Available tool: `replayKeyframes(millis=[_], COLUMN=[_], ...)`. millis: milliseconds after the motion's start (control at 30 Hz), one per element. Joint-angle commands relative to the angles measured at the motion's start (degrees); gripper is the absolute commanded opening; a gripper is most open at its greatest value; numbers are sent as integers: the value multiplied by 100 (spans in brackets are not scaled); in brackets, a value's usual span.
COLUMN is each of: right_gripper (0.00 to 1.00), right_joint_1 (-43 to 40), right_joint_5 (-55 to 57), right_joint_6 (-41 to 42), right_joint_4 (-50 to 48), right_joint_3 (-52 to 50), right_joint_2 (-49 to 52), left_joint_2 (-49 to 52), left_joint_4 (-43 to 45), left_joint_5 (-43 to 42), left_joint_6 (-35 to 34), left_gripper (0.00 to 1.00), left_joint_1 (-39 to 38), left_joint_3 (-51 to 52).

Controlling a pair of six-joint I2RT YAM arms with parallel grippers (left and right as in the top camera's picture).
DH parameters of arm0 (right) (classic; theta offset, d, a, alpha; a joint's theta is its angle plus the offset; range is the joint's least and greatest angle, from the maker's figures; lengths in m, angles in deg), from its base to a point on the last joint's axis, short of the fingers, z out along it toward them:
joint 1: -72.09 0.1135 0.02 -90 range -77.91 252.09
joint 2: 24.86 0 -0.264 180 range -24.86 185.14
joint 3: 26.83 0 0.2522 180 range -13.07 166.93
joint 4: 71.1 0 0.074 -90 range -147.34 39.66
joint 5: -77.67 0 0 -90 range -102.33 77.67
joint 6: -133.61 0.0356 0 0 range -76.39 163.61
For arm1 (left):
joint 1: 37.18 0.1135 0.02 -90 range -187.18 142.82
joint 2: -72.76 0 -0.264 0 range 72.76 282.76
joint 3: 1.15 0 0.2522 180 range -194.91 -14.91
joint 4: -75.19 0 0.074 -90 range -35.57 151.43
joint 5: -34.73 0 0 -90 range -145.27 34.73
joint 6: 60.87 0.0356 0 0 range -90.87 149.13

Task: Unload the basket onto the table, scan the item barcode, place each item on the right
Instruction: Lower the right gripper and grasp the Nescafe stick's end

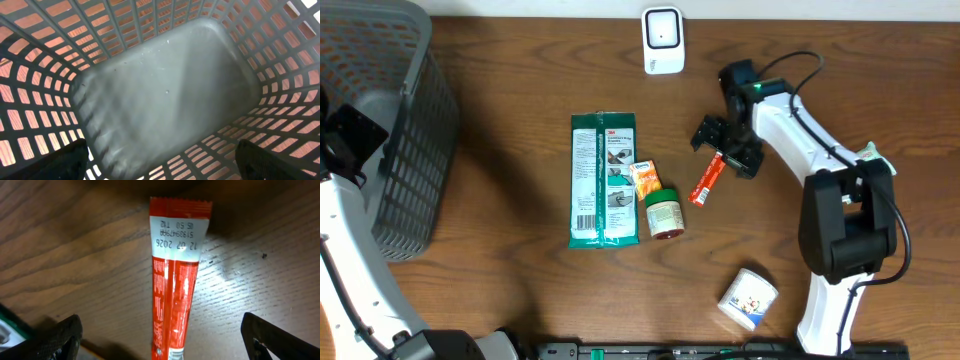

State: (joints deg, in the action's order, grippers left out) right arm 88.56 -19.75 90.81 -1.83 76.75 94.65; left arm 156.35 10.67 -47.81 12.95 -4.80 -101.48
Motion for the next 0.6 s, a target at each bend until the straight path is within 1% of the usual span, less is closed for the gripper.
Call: replayKeyframes(millis=[0,233,400,567], right_gripper=[97,97,96,99], right_joint_1=[164,463,496,496], right_joint_5=[516,866,863,866], right_joint_6=[76,83,103,101], right_joint_4=[-94,-444,-479,-525], right_joint_3=[-70,-144,-144,-144], right_joint_2=[-63,35,101,227], left_joint_2=[42,44,42,42], left_joint_4=[-4,-2,-2,-4], left_joint_5=[33,33,33,33], left_joint_6=[74,72,72,72], left_gripper=[93,93,94,94], left_joint_1=[17,17,17,17], left_joint_3=[-76,-76,-76,-76])
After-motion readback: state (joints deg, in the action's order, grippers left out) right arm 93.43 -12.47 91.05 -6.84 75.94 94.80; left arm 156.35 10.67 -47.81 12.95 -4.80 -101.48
